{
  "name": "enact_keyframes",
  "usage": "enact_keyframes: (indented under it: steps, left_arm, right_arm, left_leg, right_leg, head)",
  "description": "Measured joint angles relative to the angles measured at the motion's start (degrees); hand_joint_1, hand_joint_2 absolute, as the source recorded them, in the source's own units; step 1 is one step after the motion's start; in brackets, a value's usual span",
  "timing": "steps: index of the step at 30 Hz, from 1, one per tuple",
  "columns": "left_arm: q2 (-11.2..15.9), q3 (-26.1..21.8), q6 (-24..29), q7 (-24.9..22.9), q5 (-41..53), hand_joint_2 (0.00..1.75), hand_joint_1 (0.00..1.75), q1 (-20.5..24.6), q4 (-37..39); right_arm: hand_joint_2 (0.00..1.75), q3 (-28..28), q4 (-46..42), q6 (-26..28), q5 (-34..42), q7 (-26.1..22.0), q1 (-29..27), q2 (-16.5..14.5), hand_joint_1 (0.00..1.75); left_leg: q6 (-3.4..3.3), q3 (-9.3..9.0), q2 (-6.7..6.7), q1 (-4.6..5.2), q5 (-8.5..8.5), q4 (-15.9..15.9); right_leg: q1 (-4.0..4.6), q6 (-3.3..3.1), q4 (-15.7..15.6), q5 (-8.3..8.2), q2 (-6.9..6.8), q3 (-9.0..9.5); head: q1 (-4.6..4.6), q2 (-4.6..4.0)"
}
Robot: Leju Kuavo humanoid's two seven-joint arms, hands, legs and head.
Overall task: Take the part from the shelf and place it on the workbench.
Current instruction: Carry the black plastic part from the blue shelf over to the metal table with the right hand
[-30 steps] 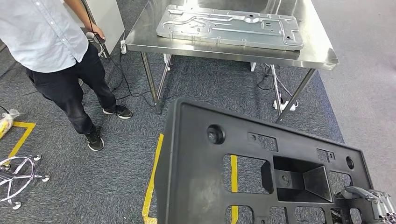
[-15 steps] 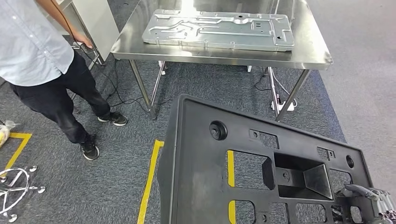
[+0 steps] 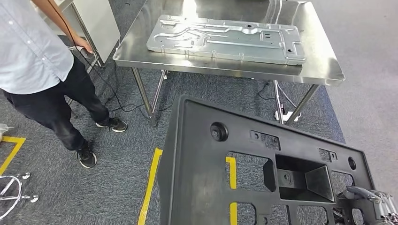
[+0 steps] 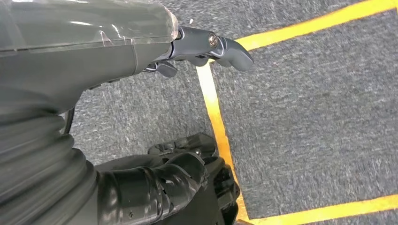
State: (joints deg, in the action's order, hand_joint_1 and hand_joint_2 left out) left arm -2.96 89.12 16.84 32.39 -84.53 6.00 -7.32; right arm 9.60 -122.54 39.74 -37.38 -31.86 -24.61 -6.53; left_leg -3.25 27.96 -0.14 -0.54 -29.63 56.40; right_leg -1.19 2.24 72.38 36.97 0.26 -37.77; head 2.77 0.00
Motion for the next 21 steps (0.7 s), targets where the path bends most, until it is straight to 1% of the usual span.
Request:
enact_keyframes:
  steps: [1, 2, 3, 4, 5, 6, 7, 8, 9, 10, 11, 13, 14, 15, 16, 17, 18, 19, 20, 21]
  left_arm:
    - [0.0, 0.0, 0.0, 0.0, 0.0, 1.75, 0.00, -0.1, 0.0]
    - [0.0, 0.0, 0.0, 0.0, 0.0, 1.75, 0.00, -0.2, 0.0]
    - [0.0, 0.0, 0.0, 0.0, 0.0, 1.75, 0.00, -0.3, 0.0]
    - [0.0, 0.0, 0.0, 0.0, 0.0, 1.75, 0.00, -0.2, 0.0]
    - [0.0, 0.0, 0.0, 0.0, 0.0, 1.75, 0.00, -0.1, 0.0]
    - [0.0, 0.0, 0.0, 0.0, 0.0, 1.75, 0.00, 0.0, 0.0]
    - [0.0, 0.0, 0.0, 0.0, 0.0, 1.75, 0.00, 0.1, 0.0]
    - [0.0, 0.0, 0.0, 0.0, 0.0, 1.75, 0.00, 0.2, 0.0]
    - [0.0, 0.0, 0.0, 0.0, 0.0, 1.75, 0.00, 0.2, 0.0]
    - [0.0, 0.0, 0.0, 0.0, 0.0, 1.75, 0.00, 0.3, 0.0]
    - [0.0, 0.0, 0.0, 0.0, 0.0, 1.75, 0.00, 0.3, 0.0]
    - [0.0, 0.0, 0.0, 0.0, 0.0, 1.75, 0.00, 0.3, 0.0]
    - [0.0, 0.0, 0.0, 0.0, 0.0, 1.75, 0.00, 0.2, 0.0]
    - [0.0, 0.0, 0.0, 0.0, 0.0, 1.75, 0.00, 0.1, 0.0]
    - [0.0, 0.0, 0.0, 0.0, -0.1, 1.75, 0.00, 0.0, 0.0]
    - [0.0, 0.0, 0.0, 0.0, -0.1, 1.75, 0.00, 0.0, 0.0]
    - [0.0, 0.0, 0.1, 0.0, -0.2, 1.75, 0.00, -0.1, 0.0]
    - [0.1, 0.0, 0.1, 0.0, -0.2, 1.75, 0.00, -0.1, 0.0]
    - [0.2, 0.0, 0.1, 0.0, -0.2, 1.75, 0.00, -0.2, 0.0]
    - [0.3, 0.0, 0.2, 0.0, -0.3, 1.75, 0.00, -0.3, 0.0]
  right_arm:
    - [1.75, 0.0, 0.0, 0.0, 0.0, 0.0, 0.0, 0.0, 1.75]
    - [1.75, 0.0, 0.1, 0.0, 0.0, 0.0, 0.0, 0.0, 1.75]
    - [1.75, 0.0, 0.1, 0.0, 0.0, 0.0, 0.0, 0.1, 1.75]
    - [1.75, 0.0, 0.1, 0.0, 0.0, 0.0, 0.0, 0.1, 1.75]
    - [1.75, 0.0, 0.2, 0.0, 0.0, 0.0, 0.0, 0.1, 1.75]
    - [1.75, 0.0, 0.2, 0.0, 0.0, 0.0, -0.1, 0.1, 1.75]
    - [1.75, 0.0, 0.3, 0.0, 0.0, 0.0, -0.1, 0.1, 1.75]
    - [1.75, 0.0, 0.2, 0.0, 0.0, 0.0, -0.1, 0.1, 1.75]
    - [1.75, 0.0, 0.2, 0.0, 0.0, 0.1, -0.1, 0.2, 1.75]
    - [1.75, 0.0, 0.2, 0.0, 0.0, 0.1, 0.0, 0.2, 1.75]
    - [1.75, 0.0, 0.2, 0.0, 0.0, 0.1, 0.0, 0.2, 1.75]
    - [1.75, 0.0, 0.2, 0.0, 0.0, 0.0, 0.0, 0.2, 1.75]
    - [1.75, 0.0, 0.2, 0.0, 0.0, 0.1, 0.0, 0.2, 1.75]
    - [1.75, 0.0, 0.2, 0.0, 0.0, 0.1, 0.0, 0.2, 1.75]
    - [1.75, 0.0, 0.2, 0.0, 0.1, 0.3, 0.0, 0.2, 1.75]
    - [1.75, 0.0, 0.2, 0.0, 0.1, 0.4, 0.0, 0.2, 1.75]
    - [1.75, 0.0, 0.2, 0.0, 0.2, 0.5, 0.0, 0.2, 1.75]
    - [1.75, 0.0, 0.3, 0.0, 0.2, 0.6, 0.1, 0.2, 1.75]
    - [1.75, -0.1, 0.3, 0.0, 0.3, 0.6, 0.1, 0.2, 1.75]
    - [1.75, -0.1, 0.3, 0.0, 0.3, 0.6, 0.2, 0.2, 1.75]
  left_leg:
    - [0.29, -1.06, -0.02, -0.22, -0.79, 0.0]
    - [0.63, -1.97, 0.00, -0.41, -1.58, 0.0]
    - [0.94, -2.92, 0.03, -0.52, -2.35, 0.2]
    - [1.37, -3.61, 0.05, -0.57, -3.16, 0.2]
    - [1.83, -4.06, 0.09, -0.52, -3.81, 0.1]
    - [2.26, -4.52, 0.11, -0.47, -4.09, 0.2]
    - [2.70, -4.74, 0.13, -0.47, -4.10, 0.3]
    - [3.01, -4.77, 0.15, -0.55, -3.88, 1.0]
    - [3.19, -4.36, 0.15, -0.64, -3.57, 2.5]
    - [3.35, -2.93, 0.14, -0.72, -3.69, 5.2]
    - [3.44, -0.72, 0.12, -0.77, -4.54, 8.8]
    - [3.54, 4.41, 0.12, -0.74, -7.79, 15.6]
    - [3.51, 6.33, 0.12, -0.72, -9.25, 17.3]
    - [3.40, 7.45, 0.12, -0.68, -9.61, 17.3]
    - [3.15, 7.80, 0.12, -0.60, -8.53, 15.6]
    - [2.70, 7.48, 0.12, -0.43, -6.07, 12.5]
    - [2.12, 6.83, 0.06, -0.19, -2.80, 9.1]
    - [1.60, 6.52, -0.03, 0.24, -0.81, 6.8]
    - [1.07, 6.26, -0.18, 0.71, 0.25, 5.3]
    - [0.63, 6.21, -0.33, 1.08, 0.52, 4.7]
  right_leg:
    - [-0.23, 0.25, -1.8, -1.25, -0.07, -0.47]
    - [-0.47, 0.48, -4.9, -4.16, -0.20, -0.16]
    - [-0.64, 0.60, -8.0, -7.46, -0.47, 0.23]
    - [-0.62, 0.42, -10.4, -9.89, -0.70, 0.64]
    - [-0.49, 0.05, -11.6, -11.38, -0.81, 0.91]
    - [-0.35, -0.46, -11.9, -11.55, -0.80, 1.02]
    - [-0.21, -1.09, -11.9, -11.10, -0.59, 1.40]
    - [-0.25, -1.58, -12.1, -11.05, -0.41, 1.92]
    - [-0.30, -2.07, -12.3, -10.82, -0.31, 2.44]
    - [-0.27, -2.56, -12.5, -10.47, -0.27, 3.05]
    - [-0.20, -2.94, -12.7, -10.05, -0.28, 3.57]
    - [0.08, -3.41, -12.7, -9.06, -0.18, 4.52]
    - [0.25, -3.51, -12.7, -8.55, -0.08, 5.08]
    - [0.43, -3.54, -12.7, -8.01, 0.04, 5.77]
    - [0.61, -3.54, -12.7, -7.42, 0.14, 6.57]
    - [0.78, -3.51, -12.8, -6.81, 0.18, 7.44]
    - [0.86, -3.48, -12.8, -6.24, 0.20, 8.14]
    - [0.89, -3.32, -12.9, -5.76, 0.29, 8.78]
    - [0.83, -3.01, -13.0, -5.33, 0.38, 9.17]
    - [0.76, -2.64, -13.0, -5.08, 0.51, 9.64]
  head:
    - [0.01, 0.00]
    - [0.03, 0.00]
    - [0.06, 0.00]
    - [0.09, 0.00]
    - [0.08, 0.00]
    - [0.07, 0.00]
    - [0.04, 0.00]
    - [-0.01, 0.00]
    - [-0.03, 0.00]
    - [-0.07, 0.00]
    - [-0.11, 0.00]
    - [-0.16, 0.00]
    - [-0.16, 0.00]
    - [-0.15, 0.00]
    - [-0.15, 0.00]
    - [-0.15, 0.00]
    - [-0.11, 0.00]
    - [-0.02, 0.00]
    - [-0.01, 0.00]
    - [0.01, 0.00]
